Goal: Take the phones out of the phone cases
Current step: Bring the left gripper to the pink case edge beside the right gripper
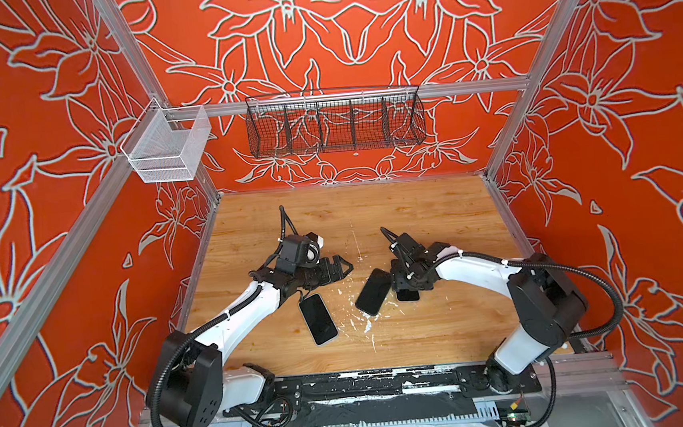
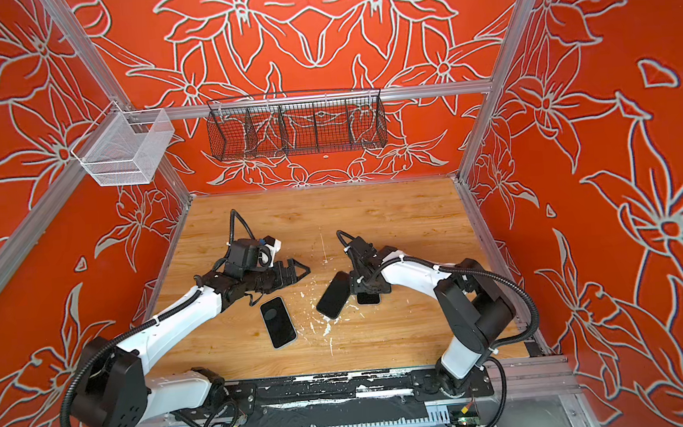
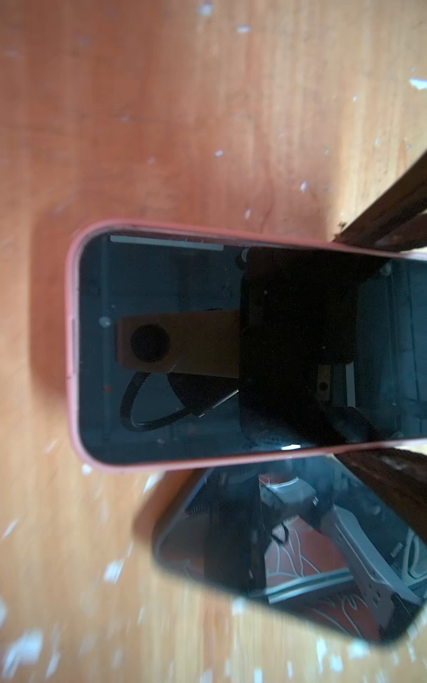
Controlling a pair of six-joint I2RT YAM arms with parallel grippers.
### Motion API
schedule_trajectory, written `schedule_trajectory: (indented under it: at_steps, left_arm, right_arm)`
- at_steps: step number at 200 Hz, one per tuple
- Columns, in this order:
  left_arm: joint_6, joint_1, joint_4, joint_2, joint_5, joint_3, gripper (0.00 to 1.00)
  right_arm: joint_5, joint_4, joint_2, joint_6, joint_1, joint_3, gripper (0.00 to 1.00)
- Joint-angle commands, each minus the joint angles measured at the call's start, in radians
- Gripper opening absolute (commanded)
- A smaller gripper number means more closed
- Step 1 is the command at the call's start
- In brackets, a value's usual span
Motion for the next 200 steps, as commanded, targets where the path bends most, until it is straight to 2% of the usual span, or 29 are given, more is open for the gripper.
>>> schedule_trajectory:
  at_steps: [1,30,100,131,200]
  left_arm:
    - [-0.020,-0.024,0.109,0.026,0.035,-0.005,0.97]
    - [-0.036,-0.067,0.170,0.060,0.027,-0.008,1.00]
    - [-0.089,-0.120,0.294,0.210,0.044,0.025,0.92]
    - [-0.120,-0.132,0.353,0.231,0.027,0.030,0.86]
    - [-0.157,-0.139,0.359,0.269,-0.011,0.064,0.77]
  right_arm:
    - [-0.051,-0.016,-0.005,-0.039,-0.003,0.059,0.40]
    - [-0.104,-0.020,-0.007,-0.056,-0.002,0.101,0.40]
    - [-0.234,-0.016,-0.007,-0.078,0.005,0.179,0.40]
    - [-0.246,-0.015,-0.019,-0.078,0.016,0.182,0.39]
    - [-0.267,0.003,-0.056,-0.069,0.042,0.163,0.39]
